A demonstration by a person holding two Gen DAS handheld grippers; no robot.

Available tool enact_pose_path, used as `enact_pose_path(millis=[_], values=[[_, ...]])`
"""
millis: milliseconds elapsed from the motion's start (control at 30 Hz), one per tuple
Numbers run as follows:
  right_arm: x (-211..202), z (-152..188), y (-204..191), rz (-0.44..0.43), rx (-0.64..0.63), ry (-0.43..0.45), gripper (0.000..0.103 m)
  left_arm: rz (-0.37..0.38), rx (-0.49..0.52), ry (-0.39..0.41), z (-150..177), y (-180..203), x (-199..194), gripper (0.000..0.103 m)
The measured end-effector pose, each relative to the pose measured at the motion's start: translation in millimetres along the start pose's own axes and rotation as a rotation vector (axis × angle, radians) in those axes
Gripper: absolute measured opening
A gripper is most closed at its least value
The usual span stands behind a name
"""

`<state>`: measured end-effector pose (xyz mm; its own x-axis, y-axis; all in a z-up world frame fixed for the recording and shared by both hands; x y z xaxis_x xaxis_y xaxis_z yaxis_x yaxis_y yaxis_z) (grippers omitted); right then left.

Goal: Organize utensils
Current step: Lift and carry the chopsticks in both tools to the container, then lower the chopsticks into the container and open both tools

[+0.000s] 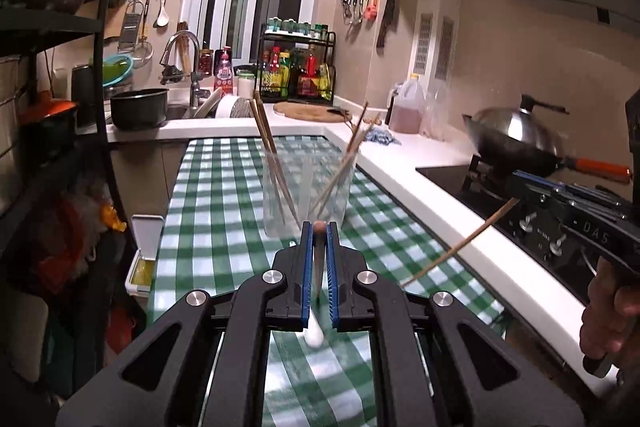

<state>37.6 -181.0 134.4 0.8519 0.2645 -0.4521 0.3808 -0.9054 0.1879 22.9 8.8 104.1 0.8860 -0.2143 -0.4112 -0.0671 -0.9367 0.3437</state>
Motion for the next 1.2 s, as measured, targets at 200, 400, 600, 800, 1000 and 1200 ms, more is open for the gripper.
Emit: enact_pose_path(millis=[200, 400, 600, 800, 1000, 1200], values=[[11, -22, 4, -0.003, -0.008, 0.006, 0.006, 0.016, -0.013, -0.023, -35, 3, 9, 0.006], [22, -43, 14, -0.025, 0.015, -0.008, 0.006, 0.022, -0.023, -0.058, -64, 8, 21, 0.007], [28, -77, 23, -0.072, -0.003, -0.02, 0.006, 0.027, -0.06, -0.072, -100, 5, 31, 0.006], [38, -129, 31, -0.139, -0.009, 0.002, 0.006, 0.051, -0.052, -0.038, -158, 17, 40, 0.007], [53, -197, 41, -0.126, -0.035, 0.101, 0.006, 0.058, -0.039, 0.066, -220, 28, 50, 0.006], [109, -207, 46, -0.107, -0.043, 0.076, 0.006, 0.02, -0.055, 0.04, -228, 12, 96, 0.006]])
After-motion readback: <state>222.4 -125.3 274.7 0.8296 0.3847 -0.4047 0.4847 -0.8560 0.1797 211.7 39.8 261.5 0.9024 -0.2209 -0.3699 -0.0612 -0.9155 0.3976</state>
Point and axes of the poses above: each gripper's, at about its wrist camera, not at the fingertips, and x roughly the way its jaws point, y to its right, z to its underside, the point moved 5 cm from there along x, roughly the way its jaws point, and after that the axes turned 14 degrees about -x, right-handed, at the moved point
